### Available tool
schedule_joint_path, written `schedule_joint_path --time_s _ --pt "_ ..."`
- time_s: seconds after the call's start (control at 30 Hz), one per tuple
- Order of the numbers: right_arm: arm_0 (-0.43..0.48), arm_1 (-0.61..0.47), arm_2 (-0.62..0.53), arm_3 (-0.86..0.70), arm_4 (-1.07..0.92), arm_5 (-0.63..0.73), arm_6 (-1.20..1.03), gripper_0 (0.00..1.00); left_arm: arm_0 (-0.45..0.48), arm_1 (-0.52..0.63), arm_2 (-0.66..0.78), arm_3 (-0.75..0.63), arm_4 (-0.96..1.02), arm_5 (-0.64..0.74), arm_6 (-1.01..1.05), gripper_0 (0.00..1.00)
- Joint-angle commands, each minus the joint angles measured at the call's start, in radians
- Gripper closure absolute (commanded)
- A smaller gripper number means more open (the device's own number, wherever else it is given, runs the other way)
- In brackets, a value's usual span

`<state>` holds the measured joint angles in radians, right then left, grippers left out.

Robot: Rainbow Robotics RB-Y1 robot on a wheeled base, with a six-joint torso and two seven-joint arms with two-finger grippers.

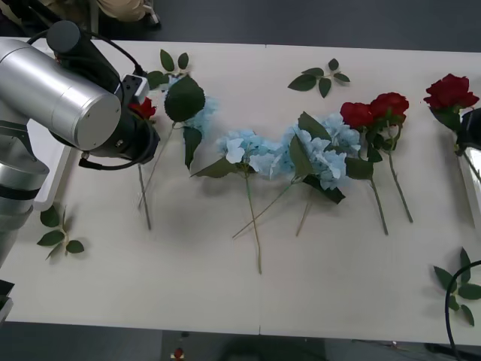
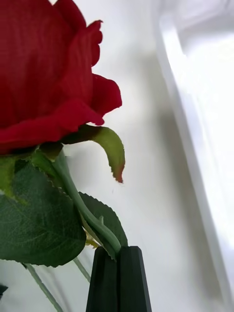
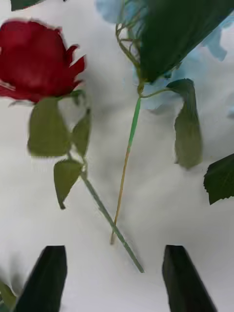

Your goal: Put the red flowers into the right box and the blue flowers into the left box

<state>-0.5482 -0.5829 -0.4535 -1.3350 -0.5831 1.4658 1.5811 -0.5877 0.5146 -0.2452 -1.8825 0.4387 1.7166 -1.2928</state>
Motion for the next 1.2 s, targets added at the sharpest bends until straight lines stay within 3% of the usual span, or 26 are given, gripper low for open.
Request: schedule_joint_path --time_s 0.03,0.27,0.47,0.8,1.2 --pt "0.031 0.0 -0.024 -0.144 0.026 0.007 -0.015 1.0 -0.044 -0.005 0.015 -0.02 -0.003 -0.005 -0.06 0.0" --pt "0.036 -0.064 -0.017 -0.167 0.037 -0.024 -0.029 1.0 -0.043 -0.004 0.017 0.003 -0.06 0.005 -0.06 0.0" --pt "0.036 -0.155 0.016 -0.079 0.055 -0.075 -0.043 1.0 -0.043 -0.005 0.015 0.079 -0.098 -0.048 -0.06 0.0" --pt "0.028 -0.308 0.159 0.168 0.049 -0.331 -0.041 1.0 -0.043 -0.034 0.017 0.247 -0.173 -0.175 -0.046 0.0" --pt "0.022 -0.347 0.179 0.359 0.08 -0.573 -0.035 1.0 -0.041 -0.037 0.124 0.401 -0.126 -0.322 -0.017 0.0"
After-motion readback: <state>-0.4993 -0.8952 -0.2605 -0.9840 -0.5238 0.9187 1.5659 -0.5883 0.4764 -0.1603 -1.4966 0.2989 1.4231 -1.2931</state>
